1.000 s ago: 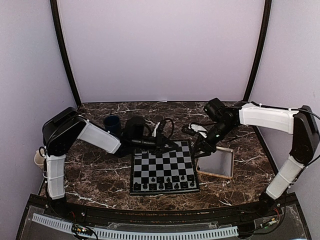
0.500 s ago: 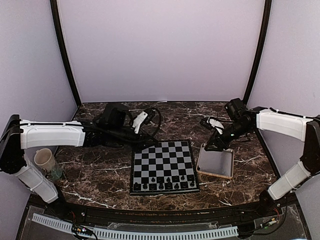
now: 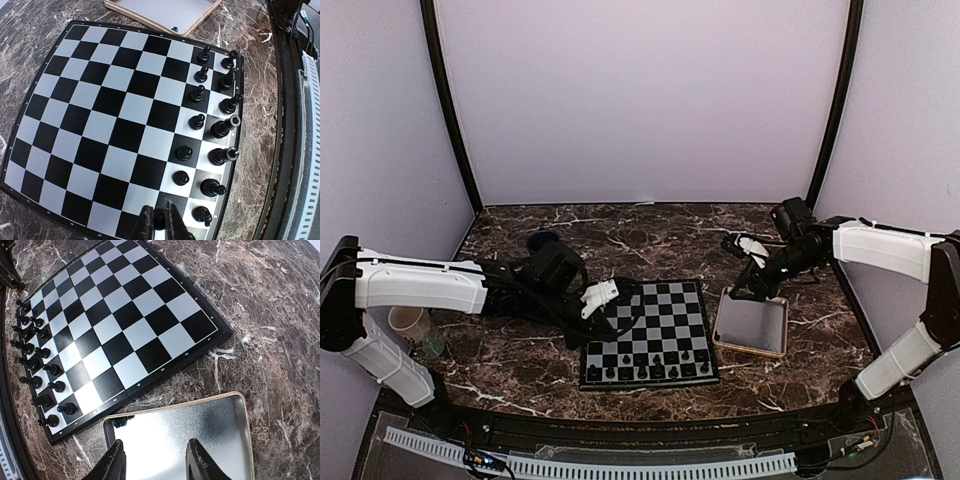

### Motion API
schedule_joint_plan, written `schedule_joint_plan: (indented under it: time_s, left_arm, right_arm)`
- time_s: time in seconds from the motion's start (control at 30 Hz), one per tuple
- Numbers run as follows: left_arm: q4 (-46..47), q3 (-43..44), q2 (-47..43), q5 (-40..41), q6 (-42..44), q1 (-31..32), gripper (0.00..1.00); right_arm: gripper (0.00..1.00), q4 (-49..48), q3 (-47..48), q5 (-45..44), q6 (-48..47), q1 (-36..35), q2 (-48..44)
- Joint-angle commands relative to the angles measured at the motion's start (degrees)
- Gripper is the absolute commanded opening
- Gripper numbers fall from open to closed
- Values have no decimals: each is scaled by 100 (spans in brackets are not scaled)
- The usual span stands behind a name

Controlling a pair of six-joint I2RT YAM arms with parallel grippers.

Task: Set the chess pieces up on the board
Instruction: Place the pawn at g7.

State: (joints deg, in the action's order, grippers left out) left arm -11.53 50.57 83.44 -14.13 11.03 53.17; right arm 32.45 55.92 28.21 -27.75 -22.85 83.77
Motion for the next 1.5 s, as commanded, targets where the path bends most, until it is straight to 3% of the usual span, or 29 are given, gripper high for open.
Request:
schedule_joint_plan:
  time_s: [0.0, 0.53, 1.47]
  left_arm:
    - [-151, -110, 144, -3, 267, 94, 3]
    - [-209, -32, 795, -108, 277, 185, 6]
    - [-238, 6, 907, 8, 206, 256, 13]
  right_arm:
    - [42, -144, -37, -37, 16, 22, 32]
    - [42, -83, -24, 27, -54, 27, 164]
    - [42, -37, -18, 61, -70, 26, 264]
